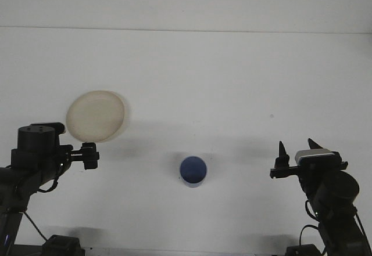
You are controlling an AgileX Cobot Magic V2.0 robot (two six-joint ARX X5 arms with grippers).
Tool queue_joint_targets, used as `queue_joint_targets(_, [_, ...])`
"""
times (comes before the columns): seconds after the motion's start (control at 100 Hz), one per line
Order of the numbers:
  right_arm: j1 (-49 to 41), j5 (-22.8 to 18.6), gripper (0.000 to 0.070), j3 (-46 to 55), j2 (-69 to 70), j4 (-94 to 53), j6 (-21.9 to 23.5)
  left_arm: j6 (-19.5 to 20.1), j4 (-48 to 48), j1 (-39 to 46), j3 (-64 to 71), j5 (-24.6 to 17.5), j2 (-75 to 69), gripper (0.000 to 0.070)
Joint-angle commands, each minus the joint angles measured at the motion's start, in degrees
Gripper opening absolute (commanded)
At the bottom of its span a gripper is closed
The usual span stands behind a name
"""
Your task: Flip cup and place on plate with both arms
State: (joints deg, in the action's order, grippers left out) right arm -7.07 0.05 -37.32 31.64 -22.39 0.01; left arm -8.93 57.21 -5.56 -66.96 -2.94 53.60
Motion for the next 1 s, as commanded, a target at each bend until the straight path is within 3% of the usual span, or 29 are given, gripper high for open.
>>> queue_joint_targets(0.0, [-0.11, -0.07, 0.0526, -0.59, 0.17, 0.57, 0.66, 0.70, 0.92, -1.44, -1.88, -1.77, 2.03, 0.0544])
queue_joint_targets(0.63, [-0.09, -0.07, 0.0526, -0.57, 0.17, 0.57, 1.29, -2.73, -2.32, -31.50, -17.53, -2.27, 27.56, 0.0544])
queue_joint_targets(0.99, [-0.09, -0.07, 0.0526, -0.59, 0.17, 0.52, 1.27, -2.45, -3.19, -39.23, -21.49, -2.27, 41.18, 0.0544])
